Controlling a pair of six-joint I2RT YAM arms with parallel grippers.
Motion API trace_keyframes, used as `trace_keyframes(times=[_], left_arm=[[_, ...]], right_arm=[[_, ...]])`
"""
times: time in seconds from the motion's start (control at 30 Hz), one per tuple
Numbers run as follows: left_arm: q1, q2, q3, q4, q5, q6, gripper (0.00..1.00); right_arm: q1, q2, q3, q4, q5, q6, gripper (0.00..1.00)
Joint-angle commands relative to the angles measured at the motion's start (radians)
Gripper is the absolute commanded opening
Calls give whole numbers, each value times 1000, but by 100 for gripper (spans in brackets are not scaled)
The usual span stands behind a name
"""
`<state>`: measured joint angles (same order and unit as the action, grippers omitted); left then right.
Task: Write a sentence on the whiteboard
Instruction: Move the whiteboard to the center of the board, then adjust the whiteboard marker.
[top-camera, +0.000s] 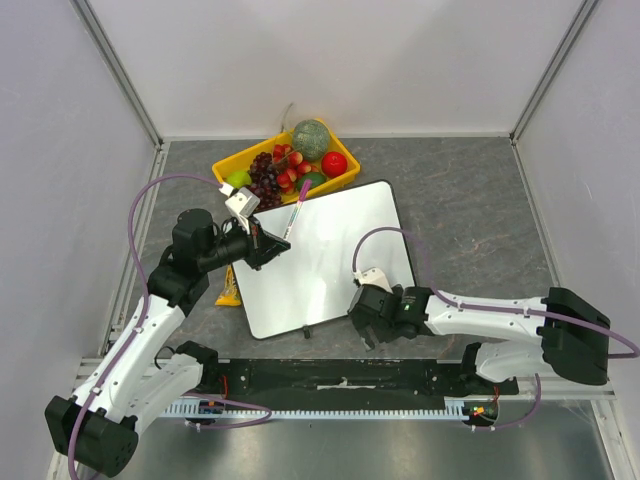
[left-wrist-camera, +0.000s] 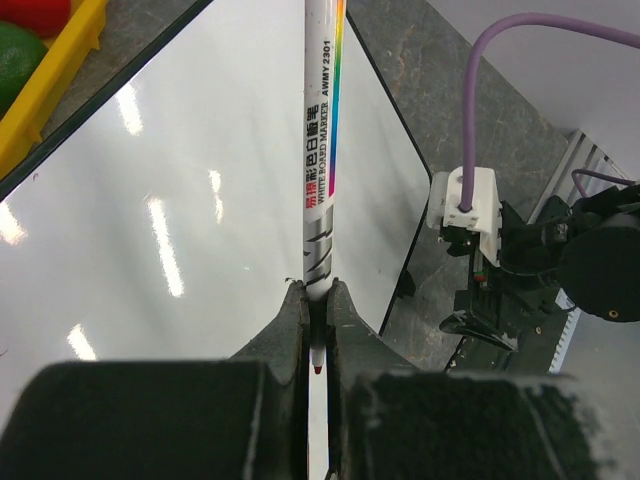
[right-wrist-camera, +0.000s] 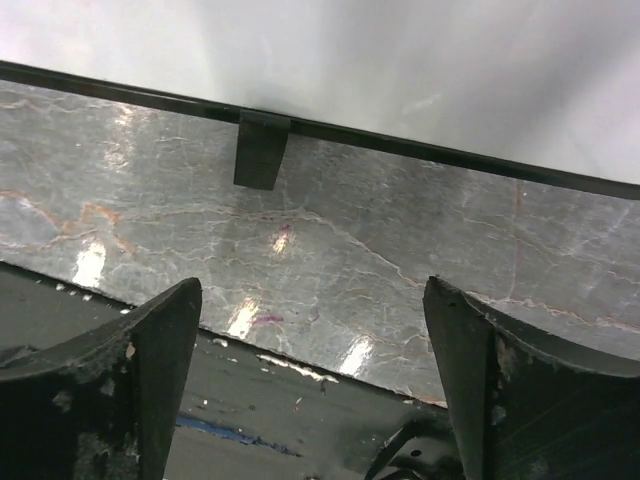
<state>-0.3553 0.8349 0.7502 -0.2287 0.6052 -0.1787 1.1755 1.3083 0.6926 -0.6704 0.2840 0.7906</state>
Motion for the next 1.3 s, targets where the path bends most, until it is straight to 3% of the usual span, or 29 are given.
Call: trace_keyframes(times=[0.0,0.27,0.5,0.7,0.9,1.07,1.27], left_arm=[[3,-8,3,48,21,-15,2],[3,-3,5,51,27,-13,2],[3,3,8,51,37,-15,2],[3,13,11,52,68,-15,2],[3,23,17,51,82,-10,2],[6,38,28,48,100,-1,2],[9,73,40,54,152,1,2]], right_arm=[[6,-52,73,-47,-12,-39,98],[3,-110,209,-18,79,-146,98],[-65,-285,238,195,55,-320,98],[-305,-291,272,310,-265,-382,98],[-453,-155,357,420,-546,-403,98],[-517,-75,412,547,-782,-386,98],[-524,-30,433,632,-911,-403,98]])
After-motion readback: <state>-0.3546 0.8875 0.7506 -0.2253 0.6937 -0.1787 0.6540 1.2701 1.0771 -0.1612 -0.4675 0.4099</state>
